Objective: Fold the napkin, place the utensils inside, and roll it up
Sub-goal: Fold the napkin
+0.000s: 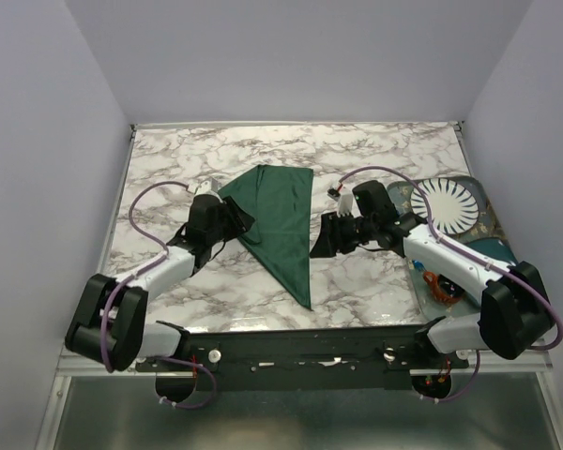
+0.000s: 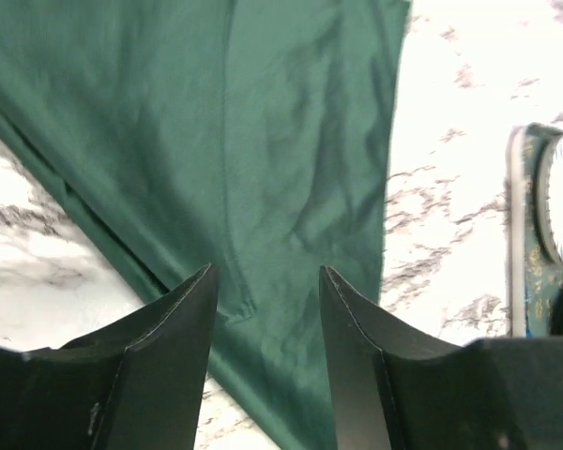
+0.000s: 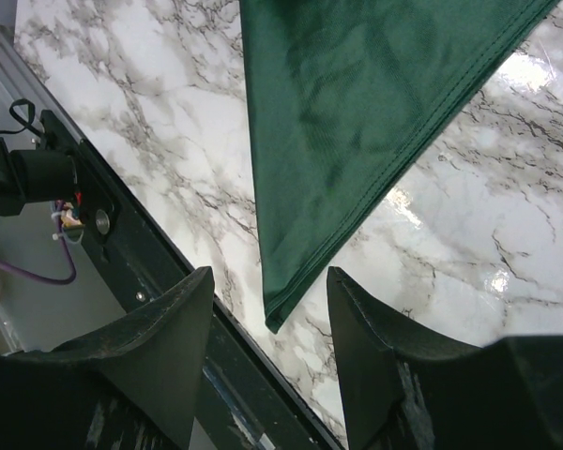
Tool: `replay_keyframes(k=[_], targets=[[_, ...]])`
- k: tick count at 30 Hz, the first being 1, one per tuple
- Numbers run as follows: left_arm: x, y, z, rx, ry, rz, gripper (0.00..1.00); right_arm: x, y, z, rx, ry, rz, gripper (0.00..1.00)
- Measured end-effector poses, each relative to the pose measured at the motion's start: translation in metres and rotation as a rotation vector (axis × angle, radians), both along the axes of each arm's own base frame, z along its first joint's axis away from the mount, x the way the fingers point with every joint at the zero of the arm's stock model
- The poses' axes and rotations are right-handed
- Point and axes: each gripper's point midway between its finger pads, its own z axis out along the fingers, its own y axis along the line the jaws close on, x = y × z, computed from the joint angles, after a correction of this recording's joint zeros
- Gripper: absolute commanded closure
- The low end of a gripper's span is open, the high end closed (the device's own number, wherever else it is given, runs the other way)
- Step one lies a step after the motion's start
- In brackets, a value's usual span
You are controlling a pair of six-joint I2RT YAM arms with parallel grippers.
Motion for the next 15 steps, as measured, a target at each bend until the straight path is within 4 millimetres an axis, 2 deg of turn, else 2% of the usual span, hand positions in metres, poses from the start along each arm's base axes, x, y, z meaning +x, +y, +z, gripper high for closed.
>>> replay_keyframes(k=[1, 2, 4, 6, 7, 9, 11, 15], targets=[[-0.001, 0.002, 0.002, 0.013, -0.006, 0.001, 0.44, 0.0, 0.0, 0.0, -0.001, 0.001, -0.001, 0.4], [-0.001, 0.004, 0.02, 0.01, -0.055, -0.002, 0.45, 0.0, 0.0, -0.001, -0.002, 0.001, -0.001, 0.4], [-0.005, 0.007, 0.037, 0.021, -0.103, -0.009, 0.48, 0.0, -0.001, -0.001, -0.002, 0.001, -0.003, 0.4], [-0.008, 0.009, 0.049, 0.027, -0.135, -0.017, 0.65, 0.001, -0.002, -0.001, -0.003, 0.001, -0.008, 0.4], [-0.008, 0.009, 0.052, 0.03, -0.141, -0.021, 0.68, 0.002, -0.002, -0.001, -0.003, 0.0, -0.009, 0.39], [-0.009, 0.007, 0.053, 0.029, -0.137, -0.046, 0.68, 0.003, -0.003, -0.001, -0.003, 0.0, -0.013, 0.39], [-0.006, -0.003, 0.049, 0.007, -0.112, -0.098, 0.62, 0.007, -0.006, -0.001, -0.006, -0.001, -0.029, 0.39], [-0.008, -0.035, 0.031, -0.013, -0.044, -0.263, 0.61, 0.021, -0.023, 0.0, -0.027, -0.017, -0.102, 0.36]])
